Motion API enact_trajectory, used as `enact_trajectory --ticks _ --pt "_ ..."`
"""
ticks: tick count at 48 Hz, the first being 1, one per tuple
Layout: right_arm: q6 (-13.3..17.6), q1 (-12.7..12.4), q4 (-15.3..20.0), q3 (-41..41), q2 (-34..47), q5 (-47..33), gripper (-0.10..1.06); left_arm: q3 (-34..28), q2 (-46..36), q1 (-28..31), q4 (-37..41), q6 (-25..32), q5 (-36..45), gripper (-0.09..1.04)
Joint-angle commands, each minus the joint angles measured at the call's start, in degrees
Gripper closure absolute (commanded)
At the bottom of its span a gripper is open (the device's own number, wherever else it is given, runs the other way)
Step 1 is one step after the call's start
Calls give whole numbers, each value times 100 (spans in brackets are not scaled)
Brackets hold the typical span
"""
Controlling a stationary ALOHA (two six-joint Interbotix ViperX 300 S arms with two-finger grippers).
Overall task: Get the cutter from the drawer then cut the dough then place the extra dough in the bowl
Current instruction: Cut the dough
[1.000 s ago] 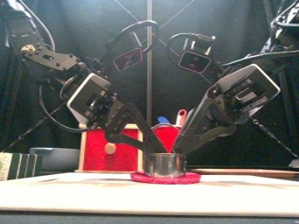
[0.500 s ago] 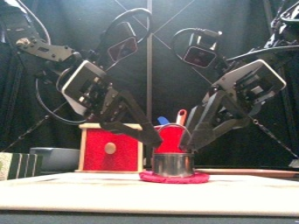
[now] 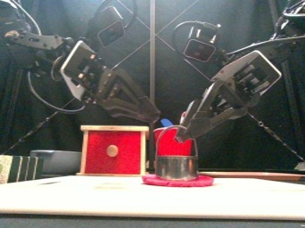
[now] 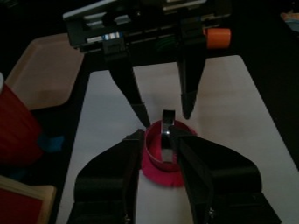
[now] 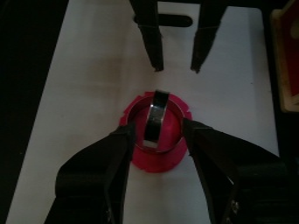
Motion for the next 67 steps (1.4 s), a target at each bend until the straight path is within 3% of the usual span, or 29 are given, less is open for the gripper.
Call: enact_trajectory --ticks 1,30,51,67 --pt "0 -44 0 -211 -202 123 15 -141 167 44 -193 18 -149 37" --pt "18 -114 316 -1283 -97 2294 15 -492 1028 35 -176 0 -105 42" --pt "26 -141 519 -1837 352 3067 15 -510 1239 0 -211 -9 -26 42" --pt "35 -167 527 -1934 422 3138 15 -510 1266 -35 -220 0 -26 43"
